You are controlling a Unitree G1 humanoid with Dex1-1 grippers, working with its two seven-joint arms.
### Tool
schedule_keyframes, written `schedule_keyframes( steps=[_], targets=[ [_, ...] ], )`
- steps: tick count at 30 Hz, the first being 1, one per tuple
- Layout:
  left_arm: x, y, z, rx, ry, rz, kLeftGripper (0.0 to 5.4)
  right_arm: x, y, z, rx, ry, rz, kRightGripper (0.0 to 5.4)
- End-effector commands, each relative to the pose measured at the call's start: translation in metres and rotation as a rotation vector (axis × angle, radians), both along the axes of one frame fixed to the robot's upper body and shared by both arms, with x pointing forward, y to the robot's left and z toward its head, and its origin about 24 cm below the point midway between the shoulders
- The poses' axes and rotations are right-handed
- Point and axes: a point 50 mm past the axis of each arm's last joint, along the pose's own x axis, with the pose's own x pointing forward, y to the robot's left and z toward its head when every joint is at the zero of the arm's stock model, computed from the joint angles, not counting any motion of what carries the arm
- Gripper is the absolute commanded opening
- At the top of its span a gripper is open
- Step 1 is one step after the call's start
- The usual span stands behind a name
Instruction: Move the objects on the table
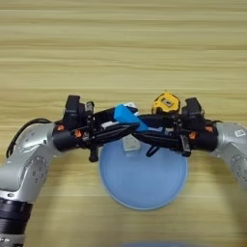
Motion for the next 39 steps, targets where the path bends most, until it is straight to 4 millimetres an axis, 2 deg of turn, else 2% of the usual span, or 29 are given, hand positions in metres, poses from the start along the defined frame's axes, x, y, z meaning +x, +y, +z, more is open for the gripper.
schedule_keyframes(
  steps=[1,16,27,31,39],
  targets=[
    [0.001,0.001,0.004,0.004,-0.024,0.003,1.44,0.003,-0.001,-0.001,-0.022,-0.004,-0.027,1.8],
    [0.001,0.003,0.002,0.009,-0.023,0.011,1.35,0.004,-0.004,0.005,0.012,-0.035,-0.043,3.94],
    [0.002,0.005,-0.001,0.019,-0.016,0.018,1.35,0.005,-0.025,0.034,0.22,-0.056,-0.062,5.25],
    [0.002,0.005,-0.003,0.027,-0.015,0.021,1.35,0.015,-0.036,0.046,0.308,-0.069,-0.162,5.39],
    [0.001,0.003,-0.005,0.047,-0.025,0.022,1.35,0.035,-0.045,0.059,0.351,-0.138,-0.422,5.4]
  ],
)
